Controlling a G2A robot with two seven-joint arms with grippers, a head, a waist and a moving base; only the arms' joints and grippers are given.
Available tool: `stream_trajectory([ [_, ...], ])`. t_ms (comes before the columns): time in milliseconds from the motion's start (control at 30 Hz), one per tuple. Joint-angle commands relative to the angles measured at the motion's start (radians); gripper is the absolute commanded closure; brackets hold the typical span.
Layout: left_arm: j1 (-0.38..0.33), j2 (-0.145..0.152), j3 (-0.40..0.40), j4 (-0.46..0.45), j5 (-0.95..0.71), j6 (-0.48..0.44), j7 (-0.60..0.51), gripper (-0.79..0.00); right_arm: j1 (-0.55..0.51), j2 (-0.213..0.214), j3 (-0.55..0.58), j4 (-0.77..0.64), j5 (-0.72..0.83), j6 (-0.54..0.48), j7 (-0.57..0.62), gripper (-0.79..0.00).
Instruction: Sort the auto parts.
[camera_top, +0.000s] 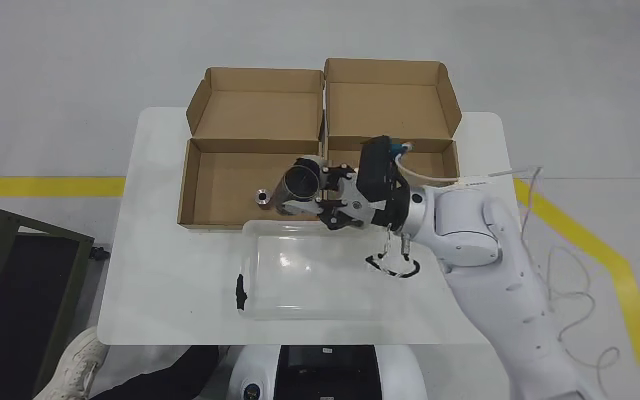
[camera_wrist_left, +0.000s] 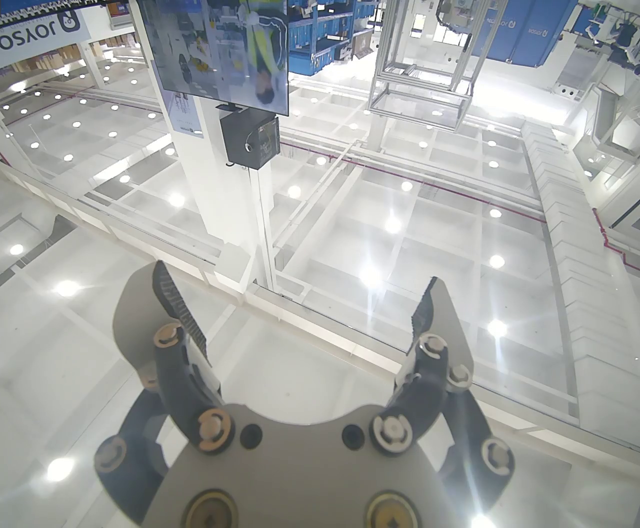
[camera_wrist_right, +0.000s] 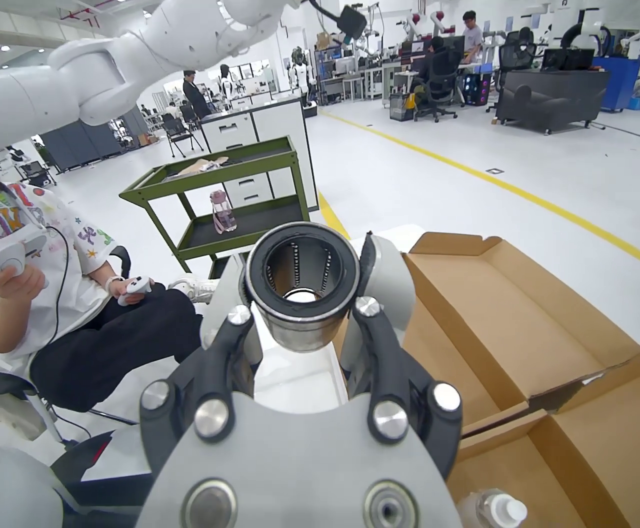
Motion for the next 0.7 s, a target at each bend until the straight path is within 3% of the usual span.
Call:
stream_trajectory([
  [0,0.0,0.0,0.0,0.0,0.0,0.0,0.0,-0.785,0.009,-0.003,-0.023,0.02,-0.03,0.011,-0.009,0.0],
  [667,0.0,0.0,0.0,0.0,0.0,0.0,0.0,-0.785,0.155,-0.053,-0.224,0.299,-0.228,0.199,-0.071,0.0],
])
